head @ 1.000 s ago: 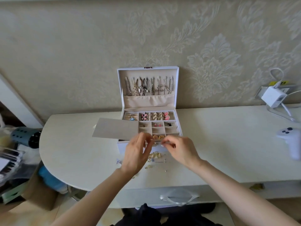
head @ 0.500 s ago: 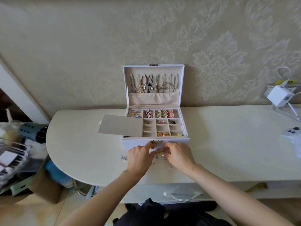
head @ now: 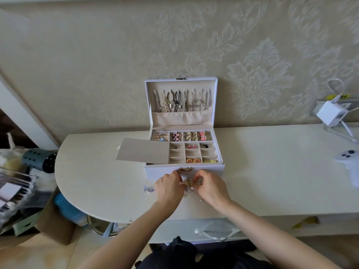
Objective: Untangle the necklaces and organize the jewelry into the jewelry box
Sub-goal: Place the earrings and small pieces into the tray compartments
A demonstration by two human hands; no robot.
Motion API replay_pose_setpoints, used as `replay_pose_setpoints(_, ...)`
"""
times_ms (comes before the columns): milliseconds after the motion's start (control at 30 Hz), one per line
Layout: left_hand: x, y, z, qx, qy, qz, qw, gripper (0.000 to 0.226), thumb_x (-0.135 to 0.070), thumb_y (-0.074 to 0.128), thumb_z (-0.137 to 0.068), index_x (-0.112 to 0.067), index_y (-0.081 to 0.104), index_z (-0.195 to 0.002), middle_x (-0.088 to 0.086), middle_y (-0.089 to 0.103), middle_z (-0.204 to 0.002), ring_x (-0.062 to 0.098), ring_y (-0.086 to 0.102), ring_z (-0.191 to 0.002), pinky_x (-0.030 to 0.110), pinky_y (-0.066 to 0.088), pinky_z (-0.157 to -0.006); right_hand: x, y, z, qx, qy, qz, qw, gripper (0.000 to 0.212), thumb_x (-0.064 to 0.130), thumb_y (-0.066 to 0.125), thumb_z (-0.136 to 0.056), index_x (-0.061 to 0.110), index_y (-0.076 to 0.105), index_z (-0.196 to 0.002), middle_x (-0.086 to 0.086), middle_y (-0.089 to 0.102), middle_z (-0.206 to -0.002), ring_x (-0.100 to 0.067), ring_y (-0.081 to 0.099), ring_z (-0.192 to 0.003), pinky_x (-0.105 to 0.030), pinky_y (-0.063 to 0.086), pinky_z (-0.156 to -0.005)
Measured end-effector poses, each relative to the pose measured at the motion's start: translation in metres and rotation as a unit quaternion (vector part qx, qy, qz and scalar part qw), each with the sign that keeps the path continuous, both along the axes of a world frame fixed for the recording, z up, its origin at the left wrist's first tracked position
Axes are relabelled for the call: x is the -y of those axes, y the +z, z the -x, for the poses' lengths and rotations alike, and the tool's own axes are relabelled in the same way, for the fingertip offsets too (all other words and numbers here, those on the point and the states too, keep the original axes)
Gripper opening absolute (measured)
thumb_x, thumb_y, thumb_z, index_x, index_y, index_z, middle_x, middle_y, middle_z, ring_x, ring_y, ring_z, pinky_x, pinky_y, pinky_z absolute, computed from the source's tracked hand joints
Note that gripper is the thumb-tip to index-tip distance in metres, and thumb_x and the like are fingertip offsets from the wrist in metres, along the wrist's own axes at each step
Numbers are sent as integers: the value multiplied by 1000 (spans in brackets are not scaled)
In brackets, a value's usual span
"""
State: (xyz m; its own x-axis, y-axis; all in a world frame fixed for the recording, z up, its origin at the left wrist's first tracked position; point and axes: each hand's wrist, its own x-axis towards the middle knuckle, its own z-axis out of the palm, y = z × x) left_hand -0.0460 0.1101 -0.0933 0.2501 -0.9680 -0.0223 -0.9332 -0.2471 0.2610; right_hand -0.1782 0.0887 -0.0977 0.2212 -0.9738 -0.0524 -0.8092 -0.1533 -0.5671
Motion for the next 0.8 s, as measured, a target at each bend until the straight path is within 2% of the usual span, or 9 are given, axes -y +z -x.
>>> replay_pose_setpoints(167, -8, 5, 1, -36, 4, 31, 999, 21, -41, 57, -91, -25, 59, -103, 1, 69, -98, 23, 61, -95, 26, 35, -67, -3, 6, 3, 50, 2, -3, 999, 7, 27, 64, -83, 30, 59, -78, 6, 69, -70, -10, 61, -67, -23, 41, -60)
replay_pose_setpoints(300, -12, 20, 2, -103, 3, 124, 987, 18, -40, 62, -88, -22, 60, -93, -5, 64, -72, 21, 62, -79, 26, 34, -60, 0, 23, 14, 129, -10, 46, 990, 15, 23, 68, -80, 29, 58, -72, 9, 61, -51, -4, 52, -46, -17, 37, -51)
replay_pose_setpoints(367, -2, 32, 5, -144, -2, 163, 976, 15, -34, 67, -84, -20, 62, -86, -8, 53, -65, 21, 60, -73, 27, 34, -58, 12, 36, 22, 169, -61, 69, 981, 12, 24, 71, -78, 26, 61, -71, 13, 62, -57, 1, 54, -53, -20, 41, -56)
replay_pose_setpoints(400, 5, 39, 8, -151, -9, 173, 973, 15, -34, 68, -83, -20, 63, -85, -9, 53, -67, 20, 59, -73, 27, 36, -58, 21, 43, 25, 168, -88, 75, 979, 11, 25, 71, -77, 26, 62, -71, 12, 65, -64, -1, 58, -60, -23, 42, -60)
replay_pose_setpoints(567, 60, 54, 28, -114, -32, 138, 983, 19, -41, 65, -84, -23, 66, -89, -4, 69, -86, 19, 63, -83, 26, 44, -67, 69, 56, 36, 55, -139, 38, 988, 3, 29, 66, -79, 28, 65, -77, 5, 67, -79, -20, 63, -84, -24, 39, -65)
replay_pose_setpoints(667, 82, 50, 38, -87, -37, 106, 990, 20, -43, 64, -85, -23, 66, -90, -1, 70, -89, 21, 64, -87, 25, 41, -65, 83, 59, 37, -8, -112, 28, 993, 7, 24, 64, -81, 26, 70, -82, 2, 70, -94, -23, 62, -93, -26, 44, -72)
replay_pose_setpoints(800, 90, 42, 41, -69, -41, 99, 992, 24, -44, 64, -85, -22, 67, -93, -1, 69, -91, 21, 64, -86, 26, 43, -64, 89, 62, 36, -66, -67, 34, 995, 15, 16, 60, -81, 24, 72, -87, 0, 70, -98, -23, 61, -95, -23, 41, -71)
